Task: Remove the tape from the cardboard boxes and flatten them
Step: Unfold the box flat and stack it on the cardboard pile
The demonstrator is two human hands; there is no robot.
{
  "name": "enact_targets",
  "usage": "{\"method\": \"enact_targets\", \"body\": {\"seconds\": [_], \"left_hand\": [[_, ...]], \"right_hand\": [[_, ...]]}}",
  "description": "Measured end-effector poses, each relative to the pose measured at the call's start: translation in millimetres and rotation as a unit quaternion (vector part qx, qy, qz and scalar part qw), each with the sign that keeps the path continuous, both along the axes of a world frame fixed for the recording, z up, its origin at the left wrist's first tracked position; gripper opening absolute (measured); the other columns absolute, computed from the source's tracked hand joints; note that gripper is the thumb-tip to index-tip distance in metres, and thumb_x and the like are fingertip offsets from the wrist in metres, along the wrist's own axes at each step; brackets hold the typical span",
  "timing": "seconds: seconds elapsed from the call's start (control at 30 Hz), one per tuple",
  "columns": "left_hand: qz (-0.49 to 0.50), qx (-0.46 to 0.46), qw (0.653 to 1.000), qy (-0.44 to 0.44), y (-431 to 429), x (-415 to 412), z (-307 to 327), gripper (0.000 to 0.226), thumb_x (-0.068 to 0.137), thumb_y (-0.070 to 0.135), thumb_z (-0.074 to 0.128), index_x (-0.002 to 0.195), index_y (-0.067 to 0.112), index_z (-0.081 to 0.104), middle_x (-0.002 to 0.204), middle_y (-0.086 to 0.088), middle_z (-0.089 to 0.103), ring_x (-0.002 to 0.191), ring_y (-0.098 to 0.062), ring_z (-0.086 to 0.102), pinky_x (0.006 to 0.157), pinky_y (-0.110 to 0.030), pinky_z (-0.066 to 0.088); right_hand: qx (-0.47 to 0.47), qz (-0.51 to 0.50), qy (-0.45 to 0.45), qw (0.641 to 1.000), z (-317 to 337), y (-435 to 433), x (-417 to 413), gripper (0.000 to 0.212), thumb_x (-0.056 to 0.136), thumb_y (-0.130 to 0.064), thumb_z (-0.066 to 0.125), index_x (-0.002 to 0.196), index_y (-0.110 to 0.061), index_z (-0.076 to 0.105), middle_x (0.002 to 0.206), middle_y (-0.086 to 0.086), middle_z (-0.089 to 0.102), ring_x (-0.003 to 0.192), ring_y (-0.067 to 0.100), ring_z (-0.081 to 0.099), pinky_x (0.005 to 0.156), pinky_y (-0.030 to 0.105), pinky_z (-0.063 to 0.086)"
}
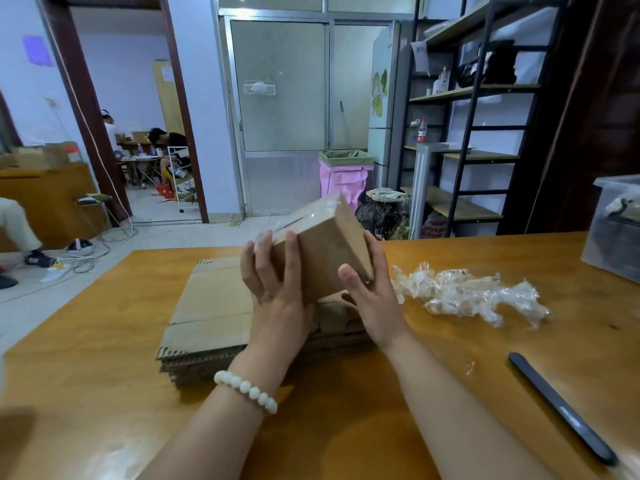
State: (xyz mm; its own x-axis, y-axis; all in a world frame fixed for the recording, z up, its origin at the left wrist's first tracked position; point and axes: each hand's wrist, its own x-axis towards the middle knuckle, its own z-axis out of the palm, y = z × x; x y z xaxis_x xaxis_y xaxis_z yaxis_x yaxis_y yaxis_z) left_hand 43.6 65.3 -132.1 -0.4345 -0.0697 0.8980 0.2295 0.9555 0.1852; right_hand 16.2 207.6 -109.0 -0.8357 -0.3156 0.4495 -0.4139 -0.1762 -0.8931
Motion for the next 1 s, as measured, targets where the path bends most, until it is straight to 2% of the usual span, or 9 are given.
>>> {"method": "enact_targets", "body": {"seconds": [0.07,0.13,0.23,0.33,0.43,0.5,0.63,0.8,1.0], "left_hand": [[-0.036,-0.040,0.999,0.005,-1.5,-1.3,-0.5,0.104,0.072,0.012,0.074,0.150,0.026,0.006,0.151,-0.006,0.005,0.140,-0.040,-0.003,0.096,-0.074,0.034],[-0.094,-0.005,0.996,0.003,-3.3,0.7,0.1,0.098,0.082,0.045,0.066,0.152,0.029,-0.001,0.154,-0.006,-0.001,0.146,-0.030,-0.014,0.118,-0.052,0.015],[-0.199,0.275,0.939,-0.048,-0.8,13.5,15.4,0.109,0.076,0.061,0.069,0.149,0.031,-0.007,0.156,0.003,-0.003,0.141,0.010,0.002,0.113,-0.014,0.020],[-0.193,0.442,0.855,-0.187,-13.8,9.4,17.3,0.116,0.071,0.037,0.084,0.153,0.028,0.002,0.158,0.001,0.019,0.136,-0.007,0.031,0.111,-0.029,0.033],[-0.217,0.471,0.806,-0.287,-22.3,5.0,17.3,0.081,0.075,0.020,0.082,0.140,0.022,0.033,0.137,-0.004,0.053,0.108,-0.012,0.058,0.088,-0.028,0.051],[-0.242,0.480,0.785,-0.308,-25.5,4.2,15.3,0.084,0.076,0.010,0.080,0.141,0.023,0.028,0.135,-0.004,0.051,0.111,-0.019,0.058,0.089,-0.032,0.053],[-0.189,0.393,0.860,-0.263,-19.6,7.3,14.7,0.094,0.068,0.025,0.088,0.134,0.039,0.022,0.139,0.001,0.034,0.127,-0.020,0.041,0.105,-0.045,0.044],[-0.136,0.285,0.940,-0.126,-6.6,10.8,9.4,0.103,0.070,0.013,0.085,0.148,0.023,0.017,0.136,0.002,0.017,0.128,-0.007,0.024,0.107,-0.021,0.026],[-0.057,0.145,0.988,-0.021,-8.3,1.0,0.7,0.116,0.059,0.003,0.088,0.143,0.023,0.011,0.142,-0.019,0.021,0.130,-0.026,0.022,0.107,-0.049,0.033]], "right_hand": [[-0.024,-0.029,-0.045,0.998,0.6,3.2,-7.4,0.054,0.070,-0.060,0.057,0.120,-0.049,0.040,0.120,-0.016,0.055,0.106,0.007,0.058,0.092,0.032,0.051],[-0.048,-0.044,-0.101,0.993,-1.3,7.0,-16.3,0.059,0.071,-0.055,0.058,0.125,-0.033,0.050,0.119,-0.003,0.060,0.110,0.018,0.059,0.096,0.043,0.049],[-0.056,-0.029,-0.152,0.986,-5.7,7.9,-22.7,0.055,0.079,-0.047,0.058,0.127,-0.022,0.052,0.117,0.004,0.063,0.105,0.023,0.063,0.092,0.044,0.052],[-0.040,-0.033,-0.158,0.986,-10.6,5.8,-26.7,0.036,0.095,-0.030,0.052,0.129,-0.018,0.050,0.115,0.002,0.063,0.096,0.018,0.065,0.087,0.036,0.055],[0.008,-0.049,-0.147,0.988,-14.2,5.6,-29.2,0.036,0.099,-0.028,0.047,0.134,-0.018,0.046,0.123,0.002,0.059,0.109,0.020,0.059,0.098,0.040,0.048],[0.029,-0.064,-0.138,0.988,-15.4,5.8,-30.8,0.027,0.100,-0.028,0.045,0.126,-0.024,0.050,0.120,-0.003,0.060,0.114,0.019,0.056,0.101,0.039,0.045],[0.059,-0.166,-0.116,0.977,-15.7,7.8,-36.2,0.031,0.097,-0.021,0.051,0.128,-0.021,0.047,0.126,-0.002,0.053,0.122,0.018,0.048,0.104,0.038,0.040],[0.023,-0.223,0.014,0.974,-12.0,6.5,-24.1,0.043,0.096,-0.033,0.051,0.135,-0.020,0.038,0.126,-0.008,0.046,0.122,0.009,0.044,0.100,0.026,0.038],[0.071,-0.240,0.334,0.909,-16.6,-0.1,-16.3,0.054,0.092,-0.053,0.048,0.134,-0.020,0.038,0.134,-0.002,0.038,0.128,0.014,0.038,0.107,0.018,0.030]]}}
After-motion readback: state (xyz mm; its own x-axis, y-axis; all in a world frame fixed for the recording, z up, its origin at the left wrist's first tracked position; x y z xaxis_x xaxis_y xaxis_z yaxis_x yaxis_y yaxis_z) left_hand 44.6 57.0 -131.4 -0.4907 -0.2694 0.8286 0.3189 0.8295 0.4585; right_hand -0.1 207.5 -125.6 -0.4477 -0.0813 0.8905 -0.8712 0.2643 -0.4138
